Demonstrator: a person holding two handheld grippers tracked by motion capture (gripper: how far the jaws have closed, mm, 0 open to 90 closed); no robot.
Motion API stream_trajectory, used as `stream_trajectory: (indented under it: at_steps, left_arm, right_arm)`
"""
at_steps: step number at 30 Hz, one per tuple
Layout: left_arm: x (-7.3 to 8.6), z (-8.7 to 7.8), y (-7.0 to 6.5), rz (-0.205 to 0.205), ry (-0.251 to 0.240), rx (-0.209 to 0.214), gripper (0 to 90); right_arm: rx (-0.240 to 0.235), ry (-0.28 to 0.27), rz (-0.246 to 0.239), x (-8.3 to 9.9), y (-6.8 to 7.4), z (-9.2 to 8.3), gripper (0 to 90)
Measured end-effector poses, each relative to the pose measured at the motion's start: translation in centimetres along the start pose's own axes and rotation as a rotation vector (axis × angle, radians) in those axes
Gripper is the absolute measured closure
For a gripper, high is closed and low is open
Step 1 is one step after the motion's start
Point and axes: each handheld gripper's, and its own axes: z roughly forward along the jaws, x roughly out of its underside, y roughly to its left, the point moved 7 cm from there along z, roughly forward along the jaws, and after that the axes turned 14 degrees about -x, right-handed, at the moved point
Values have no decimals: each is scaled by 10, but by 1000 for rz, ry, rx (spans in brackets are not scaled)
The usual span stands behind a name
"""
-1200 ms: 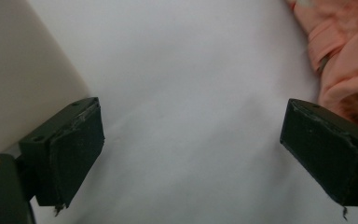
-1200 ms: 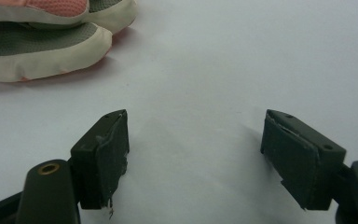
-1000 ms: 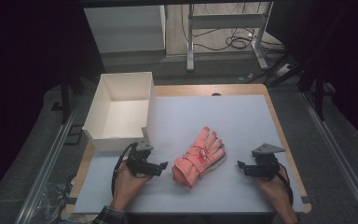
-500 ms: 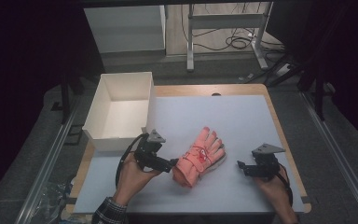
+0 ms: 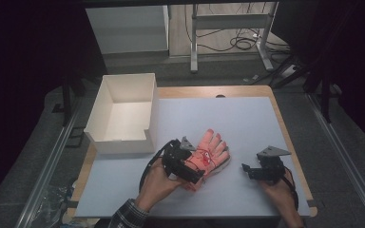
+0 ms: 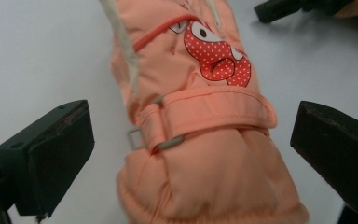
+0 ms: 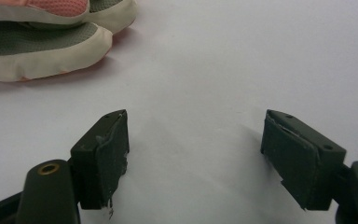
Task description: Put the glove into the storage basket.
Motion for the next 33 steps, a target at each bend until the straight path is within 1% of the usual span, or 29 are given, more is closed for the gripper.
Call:
stream_trajectory:
  at_steps: [3, 5, 7, 8, 10, 11, 14, 18, 19, 20, 21, 22, 24, 26, 27, 30, 32, 33]
  left_arm:
    - [1, 10, -5, 17, 18, -26, 0]
    - [3, 17, -7, 20, 30, -24, 0]
    - [7, 24, -9, 24, 51, -33, 0]
    - [9, 28, -9, 25, 60, -28, 0]
    - [13, 35, -11, 13, 76, -1, 0]
    - [16, 38, -12, 14, 85, 4, 0]
    - [22, 45, -14, 21, 107, -3, 0]
    - [29, 53, -15, 7, 131, -4, 0]
    - [31, 55, -16, 4, 134, 6, 10]
    - [32, 56, -17, 4, 137, 19, 31]
    - [34, 57, -19, 11, 143, 22, 54]
    - [35, 58, -20, 20, 146, 7, 65]
    - [35, 57, -21, 31, 159, -6, 99]
    - [34, 56, -23, 54, 182, -28, 133]
    - [33, 55, -23, 61, 191, -30, 159]
    - [31, 51, -22, 84, 193, -22, 287]
    - [31, 50, -20, 76, 182, -7, 337]
    - [31, 49, -18, 60, 167, 14, 356]
  right_arm:
    - [1, 0, 0, 0, 0, 0, 237]
    - [1, 0, -1, 0, 0, 0, 237]
    - [1, 0, -1, 0, 0, 0, 236]
    - [1, 0, -2, 0, 0, 0, 236]
    - [1, 0, -2, 0, 0, 0, 237]
    - [2, 0, -3, 0, 0, 0, 236]
    - [2, -1, -3, 0, 0, 0, 236]
    - [2, -1, -3, 0, 0, 0, 236]
    - [2, 0, -3, 0, 0, 0, 236]
    - [2, 0, -3, 0, 0, 0, 236]
    - [2, 0, -3, 0, 0, 0, 236]
    - [2, 0, -3, 0, 0, 0, 236]
    - [2, 0, -3, 0, 0, 0, 236]
    - [3, 1, -4, 0, 0, 0, 236]
    - [3, 1, -4, 0, 0, 0, 237]
    - [3, 1, -5, 0, 0, 0, 236]
    - [3, 1, -5, 0, 0, 0, 236]
    - [4, 1, -5, 0, 0, 0, 236]
